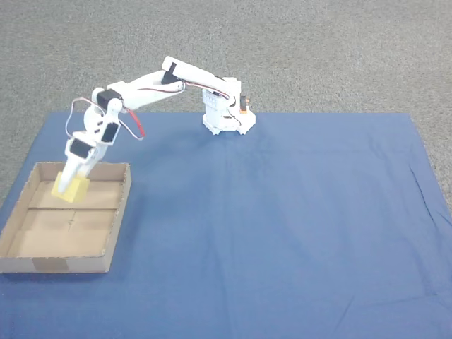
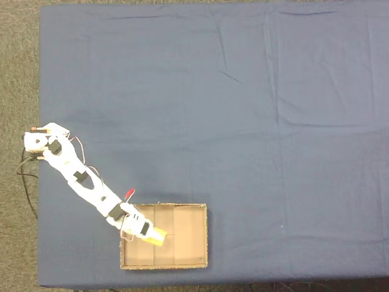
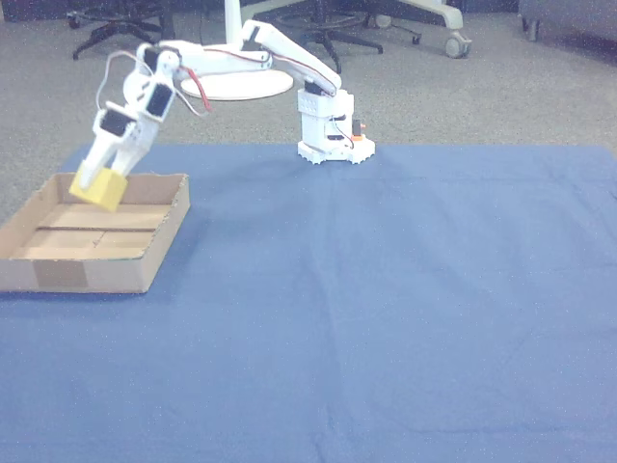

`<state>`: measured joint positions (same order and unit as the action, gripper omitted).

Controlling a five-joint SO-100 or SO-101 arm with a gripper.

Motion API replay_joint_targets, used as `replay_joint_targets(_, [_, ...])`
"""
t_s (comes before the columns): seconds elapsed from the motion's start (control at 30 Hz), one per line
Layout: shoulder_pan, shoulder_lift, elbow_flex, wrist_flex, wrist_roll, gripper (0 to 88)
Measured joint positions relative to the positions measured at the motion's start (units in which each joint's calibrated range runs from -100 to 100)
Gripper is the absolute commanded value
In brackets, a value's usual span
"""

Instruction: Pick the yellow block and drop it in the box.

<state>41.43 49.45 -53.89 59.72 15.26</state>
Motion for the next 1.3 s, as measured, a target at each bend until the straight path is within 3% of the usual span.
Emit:
replay_joint_targets(0.1, [-1.6, 1.3, 1.0, -3.0, 0.5, 38.2])
replay_joint_targets(0.23, [-1.6, 0.3, 9.0, -5.6, 1.5, 38.0])
replay_joint_targets(0.33, [-2.4, -6.3, 18.0, -6.7, 1.3, 32.8])
replay_joint_targets(0.37, [-2.9, -10.4, 22.7, -7.4, 0.0, 28.0])
replay_joint_targets(0.4, [-3.4, -15.3, 27.8, -8.2, -1.1, 14.7])
replay_joint_targets(0.43, [-4.1, -22.3, 34.7, -10.7, -1.9, 0.2])
replay_joint_targets(0.63, [-11.9, -83.0, 80.9, -26.4, -8.1, 0.2])
replay_joint_targets(0.77, [-27.2, -124.5, 105.9, -18.3, -11.2, 0.2])
replay_joint_targets(0.87, [-41.9, -143.0, 122.9, -10.3, -12.9, 0.2])
replay_joint_targets(0.97, [-47.9, -146.5, 133.7, -7.9, -14.0, 0.2])
replay_joint_targets(1.07, [-48.2, -146.9, 149.4, -15.8, -13.3, 0.2])
replay_joint_targets(1.3, [-47.0, -146.8, 152.8, -12.3, -13.4, 0.3])
